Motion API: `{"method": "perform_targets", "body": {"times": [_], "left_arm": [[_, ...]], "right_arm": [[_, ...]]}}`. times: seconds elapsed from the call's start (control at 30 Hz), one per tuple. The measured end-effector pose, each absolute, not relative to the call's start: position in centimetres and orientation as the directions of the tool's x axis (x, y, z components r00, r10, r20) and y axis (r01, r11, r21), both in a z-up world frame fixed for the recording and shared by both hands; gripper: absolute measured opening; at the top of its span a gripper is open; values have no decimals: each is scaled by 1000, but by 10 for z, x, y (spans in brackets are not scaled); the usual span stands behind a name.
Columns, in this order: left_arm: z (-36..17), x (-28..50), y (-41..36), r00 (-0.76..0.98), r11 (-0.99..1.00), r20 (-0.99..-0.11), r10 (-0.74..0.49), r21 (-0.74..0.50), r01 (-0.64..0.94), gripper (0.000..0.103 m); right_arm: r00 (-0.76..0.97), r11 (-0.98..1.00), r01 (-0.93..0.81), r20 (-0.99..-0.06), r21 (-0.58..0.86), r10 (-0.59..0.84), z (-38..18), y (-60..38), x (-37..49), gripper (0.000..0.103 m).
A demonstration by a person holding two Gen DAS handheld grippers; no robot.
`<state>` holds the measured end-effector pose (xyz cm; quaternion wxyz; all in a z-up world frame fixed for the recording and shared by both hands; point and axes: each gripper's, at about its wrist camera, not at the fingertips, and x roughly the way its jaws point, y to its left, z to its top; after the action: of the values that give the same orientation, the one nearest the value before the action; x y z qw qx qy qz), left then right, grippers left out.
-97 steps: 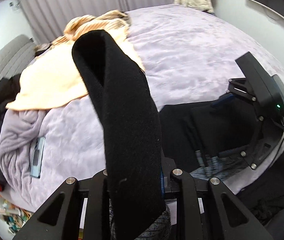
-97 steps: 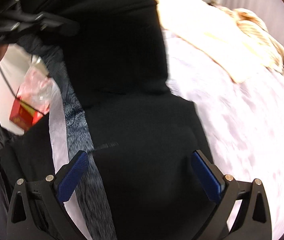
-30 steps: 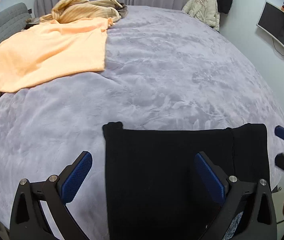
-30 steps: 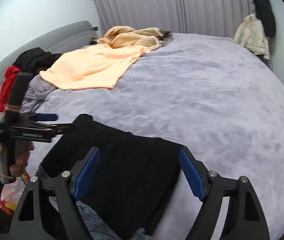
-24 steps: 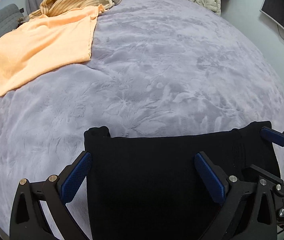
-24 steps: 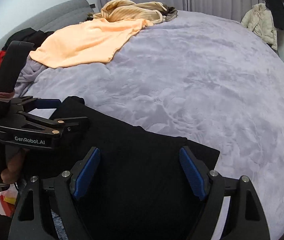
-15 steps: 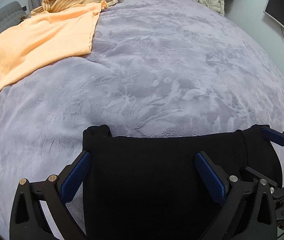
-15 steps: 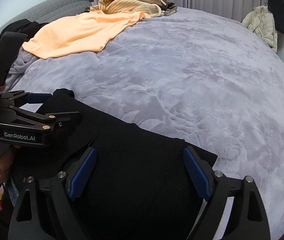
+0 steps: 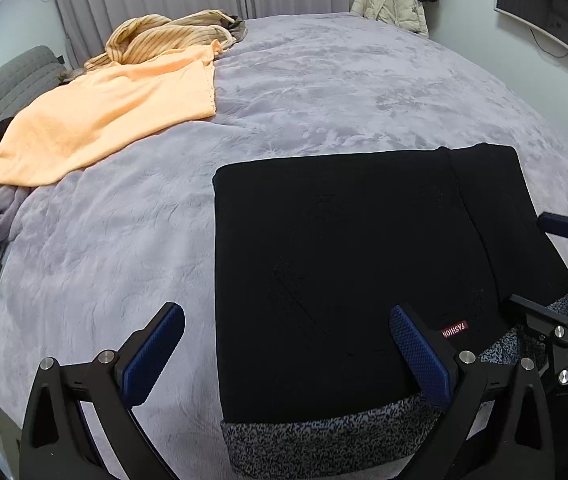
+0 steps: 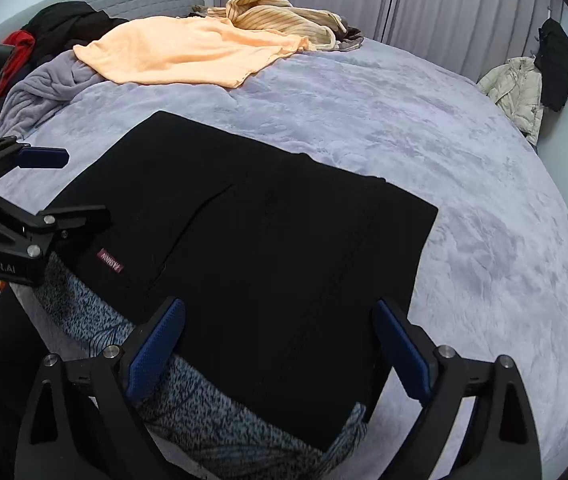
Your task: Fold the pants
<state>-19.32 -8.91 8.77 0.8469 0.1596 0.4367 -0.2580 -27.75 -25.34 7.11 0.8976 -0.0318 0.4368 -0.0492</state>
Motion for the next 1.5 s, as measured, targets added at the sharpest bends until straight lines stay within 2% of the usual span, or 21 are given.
{"method": "perform_targets", "body": {"times": [0.1,0.27,0.4,0.5,0.6,0.67,0.77,0.9,1.0,1.07,1.17,1.27,1.33,1.4,1.5], "left_arm": [[87,-193,-82,470,830,-826,-310,6,557,103],[93,-208,-74,509,842,-813,-283,44,538,103],[99,-225,-61,532,854,-798,-282,43,518,103],[94,-231,-56,523,852,-805,-281,41,521,103],[80,-229,-57,504,850,-828,-246,65,523,103],[69,-224,-57,477,853,-846,-240,51,519,103],[61,-220,-55,455,856,-850,-264,11,517,103],[65,-220,-52,426,850,-860,-282,-18,526,103],[99,-225,-43,474,825,-798,-372,-51,562,103],[116,-217,-43,515,843,-771,-375,-54,534,103],[106,-188,-68,438,844,-817,-376,-107,526,103],[81,-164,-92,382,862,-860,-339,-121,492,103],[68,-154,-94,334,860,-862,-381,-198,471,103],[59,-147,-91,276,858,-871,-406,-260,442,103],[74,-153,-69,288,853,-855,-432,-283,440,103]], "right_arm": [[611,991,74,-780,-110,-132,71,-253,-293,96],[578,992,93,-806,-88,-126,68,-255,-310,96],[651,986,91,-741,-139,-165,87,-237,-330,96],[703,991,12,-704,-130,-101,99,-217,-339,96],[670,995,-61,-742,-76,-16,90,-208,-334,96],[625,998,-44,-780,-49,-11,73,-213,-325,97],[643,996,-47,-765,-77,-28,65,-215,-322,102],[630,990,-71,-775,-121,-50,62,-209,-320,103],[643,992,-92,-766,-87,-8,82,-213,-320,103],[675,995,-44,-737,-89,-36,100,-229,-312,103],[678,997,51,-731,-58,-77,111,-259,-275,103],[612,994,110,-787,-18,-82,98,-283,-228,103],[557,990,139,-827,13,-67,81,-294,-207,103],[523,983,174,-851,53,-47,68,-304,-202,103],[583,974,195,-812,113,-23,84,-315,-232,103]]}}
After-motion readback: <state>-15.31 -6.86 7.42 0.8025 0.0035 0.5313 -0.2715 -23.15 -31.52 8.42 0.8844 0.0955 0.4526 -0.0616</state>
